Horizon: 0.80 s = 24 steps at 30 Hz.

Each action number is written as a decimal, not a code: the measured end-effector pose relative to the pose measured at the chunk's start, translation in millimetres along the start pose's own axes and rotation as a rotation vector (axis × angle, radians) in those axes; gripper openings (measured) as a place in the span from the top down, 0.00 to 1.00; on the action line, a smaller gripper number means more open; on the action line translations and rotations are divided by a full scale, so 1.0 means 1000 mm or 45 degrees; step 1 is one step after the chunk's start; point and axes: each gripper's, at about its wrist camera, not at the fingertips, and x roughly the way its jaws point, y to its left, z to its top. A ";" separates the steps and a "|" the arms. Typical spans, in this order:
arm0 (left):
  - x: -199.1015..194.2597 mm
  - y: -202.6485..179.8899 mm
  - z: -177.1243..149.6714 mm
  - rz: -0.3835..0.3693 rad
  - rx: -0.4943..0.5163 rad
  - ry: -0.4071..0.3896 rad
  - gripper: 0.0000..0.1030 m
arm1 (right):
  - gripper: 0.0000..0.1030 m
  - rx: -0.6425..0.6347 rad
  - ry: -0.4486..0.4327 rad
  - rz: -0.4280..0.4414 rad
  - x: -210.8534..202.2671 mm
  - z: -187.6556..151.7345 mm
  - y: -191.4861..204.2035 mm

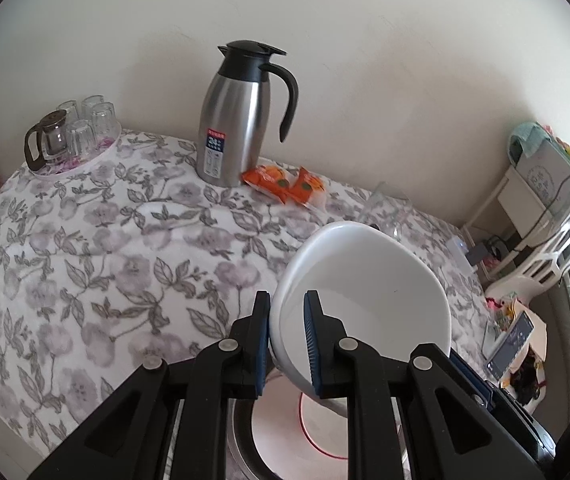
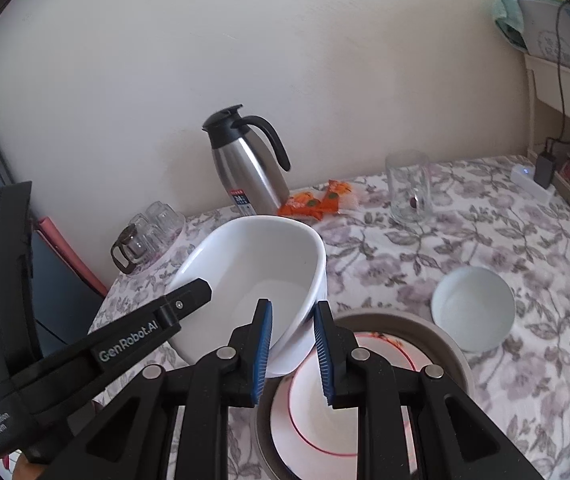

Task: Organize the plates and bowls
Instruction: 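Carry the white square bowl over the basin and lower it into the red-rimmed bowl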

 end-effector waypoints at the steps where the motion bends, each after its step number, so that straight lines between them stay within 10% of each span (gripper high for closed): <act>1: 0.001 -0.002 -0.003 0.002 0.009 0.008 0.83 | 0.77 -0.001 0.004 -0.008 0.000 -0.002 -0.002; 24: 0.033 -0.054 -0.058 -0.027 0.223 0.217 0.83 | 0.77 0.071 0.140 -0.126 -0.003 -0.039 -0.065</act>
